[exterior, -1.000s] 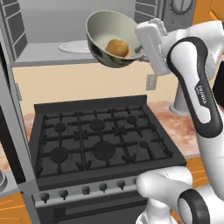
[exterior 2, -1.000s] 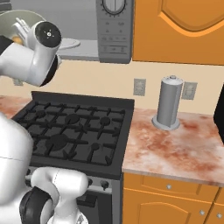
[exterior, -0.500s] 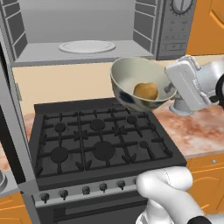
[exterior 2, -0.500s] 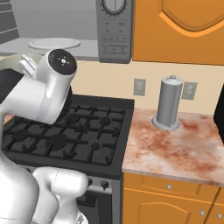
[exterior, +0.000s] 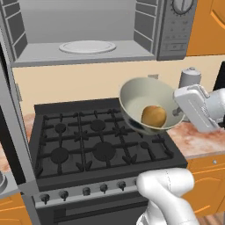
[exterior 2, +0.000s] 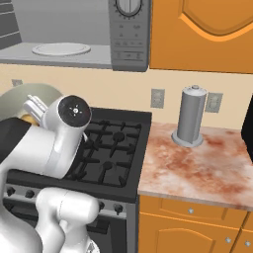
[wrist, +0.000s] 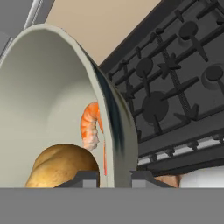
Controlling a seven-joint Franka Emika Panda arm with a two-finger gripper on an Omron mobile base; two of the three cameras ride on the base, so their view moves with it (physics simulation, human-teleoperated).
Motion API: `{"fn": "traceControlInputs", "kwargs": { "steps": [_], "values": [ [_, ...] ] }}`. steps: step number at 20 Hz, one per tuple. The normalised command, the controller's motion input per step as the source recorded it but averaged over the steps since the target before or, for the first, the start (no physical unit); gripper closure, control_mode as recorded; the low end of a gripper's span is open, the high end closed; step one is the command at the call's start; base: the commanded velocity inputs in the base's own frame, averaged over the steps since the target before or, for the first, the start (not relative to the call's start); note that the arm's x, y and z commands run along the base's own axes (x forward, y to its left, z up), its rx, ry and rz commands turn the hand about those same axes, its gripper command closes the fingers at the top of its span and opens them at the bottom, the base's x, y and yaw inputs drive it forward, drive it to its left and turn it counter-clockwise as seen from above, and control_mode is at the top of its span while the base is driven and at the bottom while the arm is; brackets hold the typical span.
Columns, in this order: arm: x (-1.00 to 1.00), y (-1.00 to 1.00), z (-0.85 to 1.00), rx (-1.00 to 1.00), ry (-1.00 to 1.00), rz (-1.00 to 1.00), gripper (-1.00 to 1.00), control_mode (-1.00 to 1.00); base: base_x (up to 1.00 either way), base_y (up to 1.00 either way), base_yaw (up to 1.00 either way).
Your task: The microwave is finished heating the shrimp and potato. Take the bowl containing the food and place it on the dining counter.
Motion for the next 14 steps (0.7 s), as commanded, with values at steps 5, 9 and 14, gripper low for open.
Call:
{"fn": "traceControlInputs", "kwargs": {
  "steps": [5,9,14],
  "values": [
    [0.00,0.00,0.00,0.00,0.00,0.00,1.00,-1.00,0.00,0.00,0.00],
    [0.00,0.00,-0.01,0.00,0.00,0.00,1.00,-1.00,0.00,0.00,0.00],
    [0.00,0.34,-0.14,-0.01,-0.02,0.00,1.00,-1.00,0.00,0.00,0.00]
  ]
}}
